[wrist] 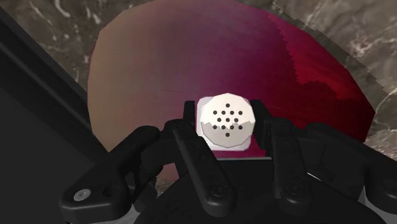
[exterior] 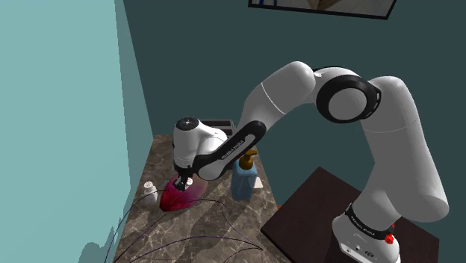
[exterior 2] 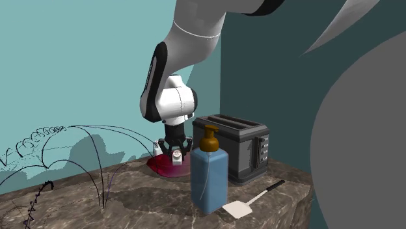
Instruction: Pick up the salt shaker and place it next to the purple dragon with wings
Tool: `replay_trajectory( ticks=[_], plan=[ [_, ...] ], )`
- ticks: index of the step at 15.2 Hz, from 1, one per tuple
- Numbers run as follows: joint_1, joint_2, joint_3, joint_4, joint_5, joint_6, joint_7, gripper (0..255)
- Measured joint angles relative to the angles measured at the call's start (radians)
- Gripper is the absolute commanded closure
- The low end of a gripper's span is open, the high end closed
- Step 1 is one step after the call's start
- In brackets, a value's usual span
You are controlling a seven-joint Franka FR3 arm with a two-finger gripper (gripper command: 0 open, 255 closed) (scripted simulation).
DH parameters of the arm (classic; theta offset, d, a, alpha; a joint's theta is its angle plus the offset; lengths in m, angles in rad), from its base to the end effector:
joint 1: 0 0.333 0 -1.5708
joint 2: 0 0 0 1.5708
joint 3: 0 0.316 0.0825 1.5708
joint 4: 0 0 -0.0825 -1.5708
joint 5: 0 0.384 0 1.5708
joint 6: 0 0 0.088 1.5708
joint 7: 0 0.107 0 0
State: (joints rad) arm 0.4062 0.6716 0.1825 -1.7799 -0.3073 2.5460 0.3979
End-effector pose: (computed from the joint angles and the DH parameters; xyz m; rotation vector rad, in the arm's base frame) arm 0.5590 0.3657 0.1936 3.0628 0.6066 0.2120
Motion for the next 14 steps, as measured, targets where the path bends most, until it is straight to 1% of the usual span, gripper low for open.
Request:
replay_trajectory(
  ticks=[4, 14],
  plan=[
    [0.000, -0.006, 0.001, -0.003, 0.001, -0.005, 0.000, 255],
    [-0.017, -0.097, 0.027, -0.010, 0.032, -0.090, -0.024, 255]
  ],
)
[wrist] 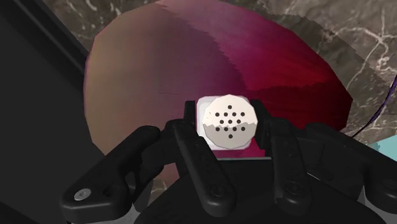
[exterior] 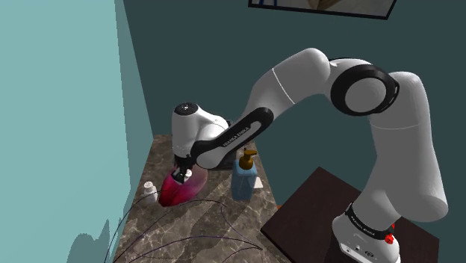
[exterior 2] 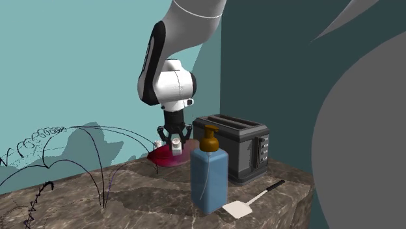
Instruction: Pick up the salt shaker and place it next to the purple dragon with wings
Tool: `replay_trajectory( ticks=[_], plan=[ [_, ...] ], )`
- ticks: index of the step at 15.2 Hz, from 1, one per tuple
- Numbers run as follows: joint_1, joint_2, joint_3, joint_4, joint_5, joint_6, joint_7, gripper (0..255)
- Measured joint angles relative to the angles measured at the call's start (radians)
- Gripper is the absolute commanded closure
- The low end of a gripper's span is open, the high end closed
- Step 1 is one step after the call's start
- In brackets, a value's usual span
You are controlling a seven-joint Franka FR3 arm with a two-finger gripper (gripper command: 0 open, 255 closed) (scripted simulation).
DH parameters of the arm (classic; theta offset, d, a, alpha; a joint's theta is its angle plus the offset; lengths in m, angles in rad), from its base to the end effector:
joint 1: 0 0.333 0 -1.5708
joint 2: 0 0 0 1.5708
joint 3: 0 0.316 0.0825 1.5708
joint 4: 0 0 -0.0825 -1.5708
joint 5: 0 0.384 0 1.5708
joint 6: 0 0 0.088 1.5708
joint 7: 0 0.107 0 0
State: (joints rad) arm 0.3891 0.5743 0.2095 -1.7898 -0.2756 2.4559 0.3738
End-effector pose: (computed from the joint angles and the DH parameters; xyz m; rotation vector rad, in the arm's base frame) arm 0.5581 0.3662 0.2465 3.0618 0.6050 0.2076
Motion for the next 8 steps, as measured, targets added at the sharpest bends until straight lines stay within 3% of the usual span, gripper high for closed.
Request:
replay_trajectory(
  ticks=[8],
  plan=[
    [-0.010, -0.065, 0.018, 0.013, 0.025, -0.076, -0.020, 255]
  ],
)
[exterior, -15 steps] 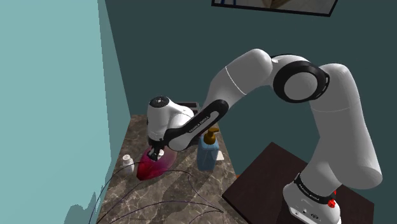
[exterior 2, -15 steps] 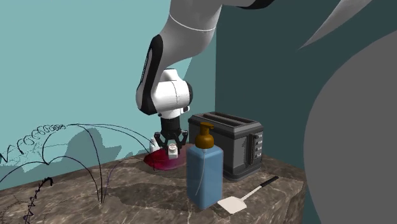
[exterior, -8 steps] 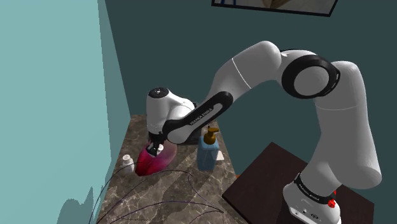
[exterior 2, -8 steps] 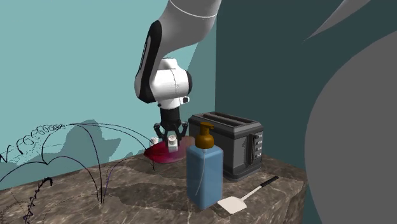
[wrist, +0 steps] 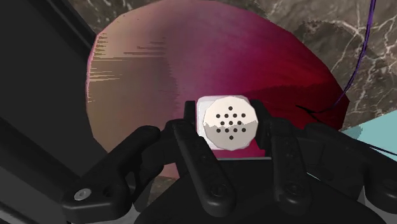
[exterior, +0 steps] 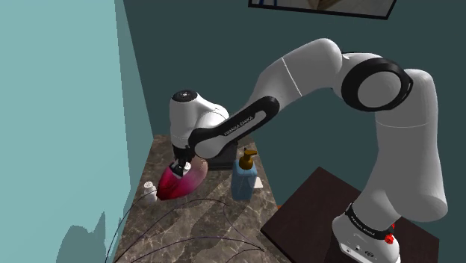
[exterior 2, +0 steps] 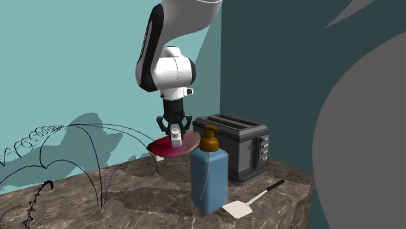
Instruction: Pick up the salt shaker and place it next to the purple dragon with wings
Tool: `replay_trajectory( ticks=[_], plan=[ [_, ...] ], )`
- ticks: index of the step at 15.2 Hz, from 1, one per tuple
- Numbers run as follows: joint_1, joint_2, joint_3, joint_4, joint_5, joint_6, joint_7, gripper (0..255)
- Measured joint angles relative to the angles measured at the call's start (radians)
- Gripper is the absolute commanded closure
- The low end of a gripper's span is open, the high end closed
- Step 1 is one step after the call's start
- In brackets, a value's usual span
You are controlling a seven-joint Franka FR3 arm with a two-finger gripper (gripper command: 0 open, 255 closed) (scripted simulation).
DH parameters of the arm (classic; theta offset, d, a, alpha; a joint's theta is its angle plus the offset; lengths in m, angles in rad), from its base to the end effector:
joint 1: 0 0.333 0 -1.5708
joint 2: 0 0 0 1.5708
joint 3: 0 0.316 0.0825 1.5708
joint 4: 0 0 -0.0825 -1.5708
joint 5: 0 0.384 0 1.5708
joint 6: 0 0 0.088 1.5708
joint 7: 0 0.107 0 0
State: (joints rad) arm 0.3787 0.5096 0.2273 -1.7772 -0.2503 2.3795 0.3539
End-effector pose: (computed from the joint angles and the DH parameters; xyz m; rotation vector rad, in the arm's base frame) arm 0.5584 0.3671 0.2880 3.0615 0.6048 0.2073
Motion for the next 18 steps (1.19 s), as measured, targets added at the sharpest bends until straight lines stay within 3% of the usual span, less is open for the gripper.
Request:
replay_trajectory(
  ticks=[18],
  plan=[
    [-0.019, -0.122, 0.028, 0.073, 0.054, -0.190, -0.048, 255]
  ],
)
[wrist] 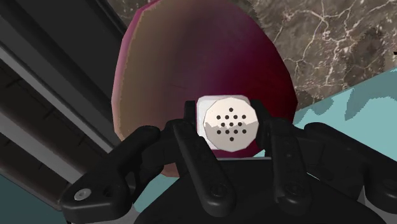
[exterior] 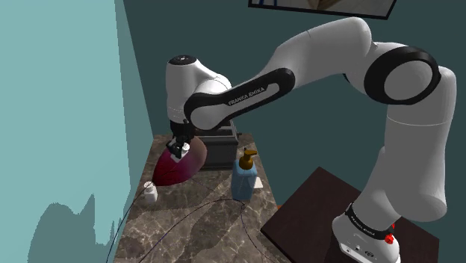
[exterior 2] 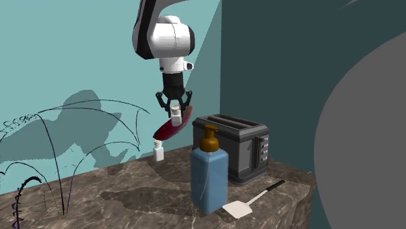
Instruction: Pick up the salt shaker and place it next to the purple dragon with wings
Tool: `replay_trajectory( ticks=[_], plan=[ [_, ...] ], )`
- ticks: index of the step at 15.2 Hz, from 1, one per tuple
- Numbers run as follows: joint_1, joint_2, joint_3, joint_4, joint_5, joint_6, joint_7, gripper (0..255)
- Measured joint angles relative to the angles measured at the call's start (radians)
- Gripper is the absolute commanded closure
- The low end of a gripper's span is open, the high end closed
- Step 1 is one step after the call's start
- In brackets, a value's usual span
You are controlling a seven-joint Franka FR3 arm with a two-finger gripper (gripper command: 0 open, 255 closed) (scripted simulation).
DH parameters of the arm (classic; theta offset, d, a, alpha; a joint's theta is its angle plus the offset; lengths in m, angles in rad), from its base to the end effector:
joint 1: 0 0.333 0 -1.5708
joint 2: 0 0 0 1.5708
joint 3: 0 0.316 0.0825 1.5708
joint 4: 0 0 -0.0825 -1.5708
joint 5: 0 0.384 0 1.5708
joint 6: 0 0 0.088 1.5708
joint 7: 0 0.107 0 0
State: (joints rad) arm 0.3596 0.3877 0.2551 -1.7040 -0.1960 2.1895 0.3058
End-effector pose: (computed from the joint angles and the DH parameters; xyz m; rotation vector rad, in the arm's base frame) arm 0.5592 0.3652 0.3842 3.0617 0.6052 0.2076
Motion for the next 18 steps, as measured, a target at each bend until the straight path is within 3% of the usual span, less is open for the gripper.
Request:
replay_trajectory(
  ticks=[18],
  plan=[
    [0.001, -0.061, 0.014, 0.157, 0.031, -0.214, -0.029, 255]
  ],
)
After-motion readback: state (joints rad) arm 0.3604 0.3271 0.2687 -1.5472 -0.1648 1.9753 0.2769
